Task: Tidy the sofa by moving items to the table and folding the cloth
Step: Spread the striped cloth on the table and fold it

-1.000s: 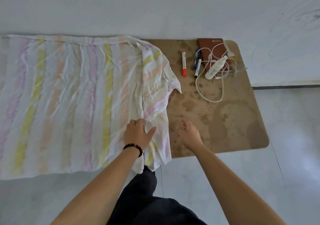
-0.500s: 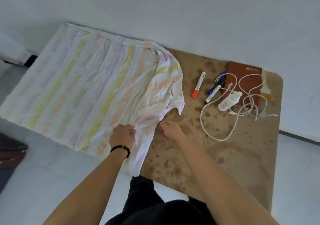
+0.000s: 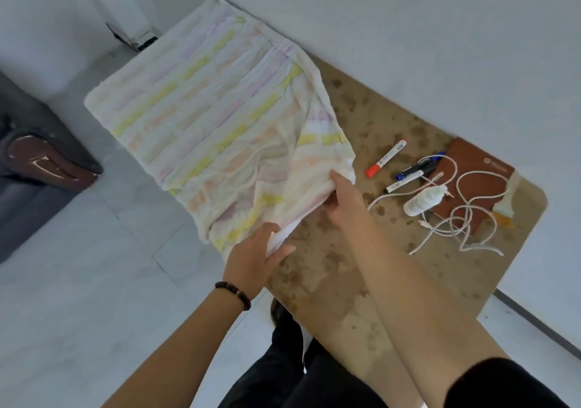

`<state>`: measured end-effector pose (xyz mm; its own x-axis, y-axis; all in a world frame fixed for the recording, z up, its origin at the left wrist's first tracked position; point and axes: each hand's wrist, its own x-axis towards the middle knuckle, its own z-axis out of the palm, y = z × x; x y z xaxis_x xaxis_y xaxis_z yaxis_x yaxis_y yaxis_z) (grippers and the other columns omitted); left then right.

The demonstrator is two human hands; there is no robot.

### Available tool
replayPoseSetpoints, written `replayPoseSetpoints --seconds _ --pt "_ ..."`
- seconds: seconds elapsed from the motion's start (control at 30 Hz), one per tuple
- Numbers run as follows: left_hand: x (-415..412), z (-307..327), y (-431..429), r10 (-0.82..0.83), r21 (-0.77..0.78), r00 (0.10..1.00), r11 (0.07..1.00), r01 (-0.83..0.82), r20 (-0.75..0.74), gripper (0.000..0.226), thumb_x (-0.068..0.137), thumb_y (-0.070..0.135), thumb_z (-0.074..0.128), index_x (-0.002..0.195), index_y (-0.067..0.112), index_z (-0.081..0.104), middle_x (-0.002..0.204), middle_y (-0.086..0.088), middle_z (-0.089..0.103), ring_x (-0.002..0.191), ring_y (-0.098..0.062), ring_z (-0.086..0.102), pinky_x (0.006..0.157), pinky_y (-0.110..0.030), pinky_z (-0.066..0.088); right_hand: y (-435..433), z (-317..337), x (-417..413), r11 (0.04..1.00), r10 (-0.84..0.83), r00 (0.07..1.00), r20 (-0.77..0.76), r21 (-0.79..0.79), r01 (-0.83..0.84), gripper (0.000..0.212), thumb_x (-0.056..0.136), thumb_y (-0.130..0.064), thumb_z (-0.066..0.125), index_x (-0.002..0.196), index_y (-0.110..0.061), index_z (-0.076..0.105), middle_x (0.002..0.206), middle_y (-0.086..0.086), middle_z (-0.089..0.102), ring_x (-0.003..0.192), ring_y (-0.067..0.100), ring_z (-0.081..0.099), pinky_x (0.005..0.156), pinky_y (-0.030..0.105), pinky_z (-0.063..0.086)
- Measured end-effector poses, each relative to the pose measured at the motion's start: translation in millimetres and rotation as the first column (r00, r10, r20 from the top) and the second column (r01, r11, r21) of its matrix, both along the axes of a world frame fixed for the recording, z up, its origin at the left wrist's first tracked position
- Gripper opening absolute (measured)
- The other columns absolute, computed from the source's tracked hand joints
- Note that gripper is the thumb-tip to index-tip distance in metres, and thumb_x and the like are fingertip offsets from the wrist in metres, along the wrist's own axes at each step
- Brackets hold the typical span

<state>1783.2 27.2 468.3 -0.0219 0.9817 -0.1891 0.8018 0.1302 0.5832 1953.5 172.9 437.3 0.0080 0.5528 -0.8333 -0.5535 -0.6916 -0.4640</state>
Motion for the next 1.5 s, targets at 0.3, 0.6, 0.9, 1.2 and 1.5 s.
replayPoseSetpoints --seconds 0.3,0.6,0.9,1.2,1.5 --pt "-32.8 -42.1 -5.5 0.136 -0.241 0.954 0.949 -0.203 -0.268 0.019 0.093 0.025 0.049 0.112 0.021 0.05 0.088 0.003 0.06 0.075 -0.022 0.056 0.059 -0.03 0.044 36.6 79.8 48.9 0.985 -0.122 0.993 0.01 0.123 0.12 0.03 0.092 -0.028 0.067 0.118 -0.013 0.066 0.115 0.007 0.071 0.1 0.026 0.067 0.075 0.04 0.055" --pt "-26.8 0.8 -5.5 0.426 -0.082 0.885 0.891 -0.446 -0.188 0.023 0.087 0.046 0.059 0.09 0.024 0.052 0.068 0.006 0.058 0.063 -0.018 0.053 0.052 -0.026 0.033 86.6 150.7 113.2 0.915 -0.252 0.928 0.274 0.379 0.137 0.019 0.1 -0.026 0.049 0.115 -0.031 0.06 0.107 0.001 0.068 0.093 0.023 0.068 0.077 0.041 0.06" --pt "65.3 -14.6 -66.9 0.604 -0.102 0.73 0.744 -0.66 -0.32 0.031 0.089 0.039 0.057 0.072 0.014 0.051 0.061 -0.006 0.058 0.055 -0.023 0.053 0.047 -0.027 0.036 101.8 82.2 209.3 0.945 0.183 0.947 0.263 0.22 -0.243 0.028 0.087 -0.007 0.066 0.11 -0.022 0.063 0.103 -0.005 0.064 0.089 0.012 0.063 0.084 0.026 0.05" --pt "184.1 12.5 -138.7 0.739 -0.005 0.534 0.584 -0.812 -0.411 0.019 0.089 0.034 0.056 0.074 0.022 0.053 0.058 0.003 0.056 0.054 -0.021 0.055 0.051 -0.027 0.043 122.8 67.9 261.8 0.81 0.245 0.753 0.61 0.298 -0.505 0.06 0.079 -0.025 0.066 0.137 -0.019 0.052 0.128 0.011 0.059 0.106 0.026 0.062 0.081 0.036 0.055" --pt "218.1 20.9 -168.7 0.81 0.209 0.458 0.552 -0.808 -0.366 0.02 0.088 0.036 0.066 0.082 0.018 0.058 0.079 0.001 0.058 0.062 -0.021 0.05 0.049 -0.025 0.033 109.5 108.9 300.4 0.741 0.132 0.745 0.654 0.434 -0.513 0.029 0.097 -0.015 0.05 0.12 -0.021 0.067 0.117 0.005 0.064 0.102 0.022 0.063 0.054 0.03 0.054"
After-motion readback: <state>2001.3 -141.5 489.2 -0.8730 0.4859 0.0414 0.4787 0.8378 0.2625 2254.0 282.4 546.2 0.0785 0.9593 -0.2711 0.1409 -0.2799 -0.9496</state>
